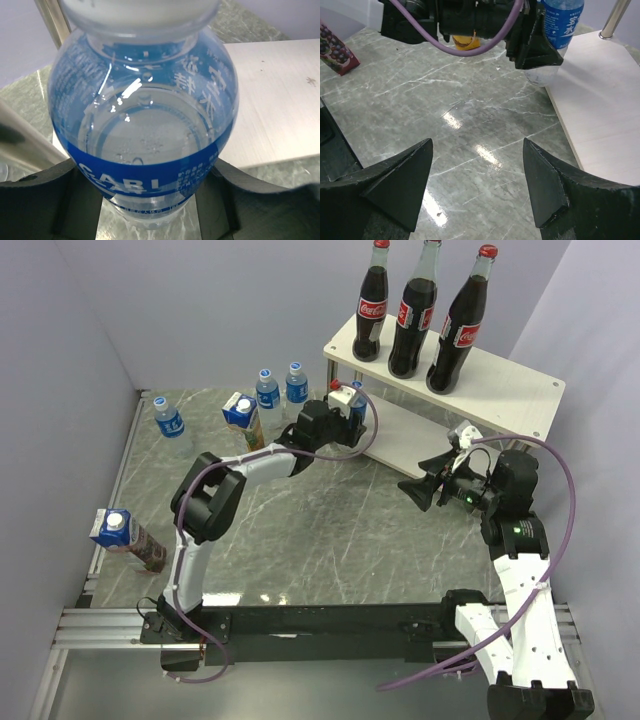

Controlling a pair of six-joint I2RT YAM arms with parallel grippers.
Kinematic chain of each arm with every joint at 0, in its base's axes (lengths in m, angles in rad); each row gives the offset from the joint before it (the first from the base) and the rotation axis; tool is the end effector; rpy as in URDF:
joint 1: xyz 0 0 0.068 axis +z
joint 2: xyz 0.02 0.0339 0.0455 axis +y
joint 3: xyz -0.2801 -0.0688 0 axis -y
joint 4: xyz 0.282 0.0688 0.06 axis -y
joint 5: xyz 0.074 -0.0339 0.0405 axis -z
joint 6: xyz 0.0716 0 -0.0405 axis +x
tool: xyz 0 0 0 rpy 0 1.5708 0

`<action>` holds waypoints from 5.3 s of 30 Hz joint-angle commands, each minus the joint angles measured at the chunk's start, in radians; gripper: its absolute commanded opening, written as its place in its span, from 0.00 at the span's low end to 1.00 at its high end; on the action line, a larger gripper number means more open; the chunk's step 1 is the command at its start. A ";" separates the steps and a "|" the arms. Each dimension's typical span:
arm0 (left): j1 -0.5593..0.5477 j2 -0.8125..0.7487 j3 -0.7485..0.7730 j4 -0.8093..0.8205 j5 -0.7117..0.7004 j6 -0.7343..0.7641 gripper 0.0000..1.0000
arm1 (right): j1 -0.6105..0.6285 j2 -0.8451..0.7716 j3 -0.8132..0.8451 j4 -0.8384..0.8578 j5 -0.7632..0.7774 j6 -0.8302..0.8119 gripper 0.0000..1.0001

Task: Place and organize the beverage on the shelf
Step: Place the drink on the shelf, then pick up the drink from the center of the board.

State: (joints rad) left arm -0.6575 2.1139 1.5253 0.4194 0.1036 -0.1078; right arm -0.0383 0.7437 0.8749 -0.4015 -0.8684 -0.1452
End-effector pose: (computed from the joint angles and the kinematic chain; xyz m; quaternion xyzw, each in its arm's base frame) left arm 0.4512 -0.3577 0.2222 0.2393 0.7256 -0.2772 0.5826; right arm 0.2034 0.0469 0.3674 -0.2929 0.7074 0.2831 0.5776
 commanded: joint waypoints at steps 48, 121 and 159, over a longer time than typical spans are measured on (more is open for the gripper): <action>0.030 0.087 0.176 0.196 -0.079 0.039 0.76 | -0.014 -0.010 -0.010 0.061 -0.046 0.009 0.78; 0.858 -0.520 -0.085 -0.591 -0.214 -0.320 0.84 | -0.035 0.008 -0.014 0.032 -0.126 -0.033 0.78; 0.760 -0.362 0.104 -0.804 -0.332 -0.142 0.10 | -0.037 0.003 -0.013 0.027 -0.129 -0.031 0.78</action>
State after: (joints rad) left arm 0.1116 1.8317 1.6390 -0.3767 -0.2584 -0.2485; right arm -0.0666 0.7559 0.8616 -0.3859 -0.9783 -0.1730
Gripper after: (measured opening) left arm 0.395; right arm 0.781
